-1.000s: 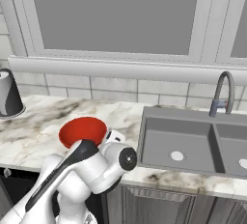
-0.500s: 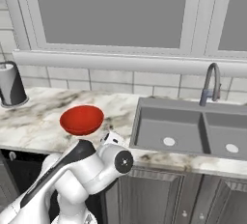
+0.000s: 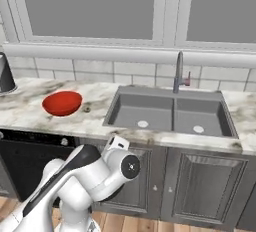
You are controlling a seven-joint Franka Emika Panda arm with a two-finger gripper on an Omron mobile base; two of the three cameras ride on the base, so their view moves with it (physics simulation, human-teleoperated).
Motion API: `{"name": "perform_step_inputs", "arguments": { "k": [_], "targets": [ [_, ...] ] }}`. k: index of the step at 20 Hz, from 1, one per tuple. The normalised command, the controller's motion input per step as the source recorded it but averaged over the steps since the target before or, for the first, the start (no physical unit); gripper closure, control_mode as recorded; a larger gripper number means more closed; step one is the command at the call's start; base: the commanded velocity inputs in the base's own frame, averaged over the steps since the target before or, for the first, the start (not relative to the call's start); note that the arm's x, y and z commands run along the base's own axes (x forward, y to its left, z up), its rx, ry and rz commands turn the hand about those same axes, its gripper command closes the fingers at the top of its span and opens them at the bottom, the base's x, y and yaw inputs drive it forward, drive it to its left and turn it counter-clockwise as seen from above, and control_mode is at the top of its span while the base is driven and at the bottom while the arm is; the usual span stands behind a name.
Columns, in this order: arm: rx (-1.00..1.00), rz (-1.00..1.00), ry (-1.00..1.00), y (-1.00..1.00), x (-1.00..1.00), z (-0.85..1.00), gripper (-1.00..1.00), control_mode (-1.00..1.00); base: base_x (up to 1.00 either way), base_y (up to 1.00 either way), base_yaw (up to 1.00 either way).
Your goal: Gather the eggs and milk located in the vicinity of the sink area and place them right next to the bowl.
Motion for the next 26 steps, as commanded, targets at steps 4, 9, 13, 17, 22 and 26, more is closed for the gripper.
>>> {"name": "perform_step_inputs", "arguments": {
  "k": [4,9,13,17,22,26],
  "targets": [
    [0.0,0.0,0.0,0.0,0.0,0.0,-1.0,1.0,0.04,-1.0,0.0],
    [0.0,0.0,0.0,0.0,0.0,0.0,-1.0,1.0,0.0,-1.0,0.0],
    [0.0,0.0,0.0,0.0,0.0,0.0,-1.0,1.0,0.0,-0.98,0.0],
    [0.0,0.0,0.0,0.0,0.0,0.0,-1.0,1.0,0.0,-0.84,0.0],
    [0.0,0.0,0.0,0.0,0.0,0.0,-1.0,1.0,0.0,-0.74,0.0],
    [0.0,0.0,0.0,0.0,0.0,0.0,-1.0,1.0,0.0,-0.73,0.0]
  ]
}}
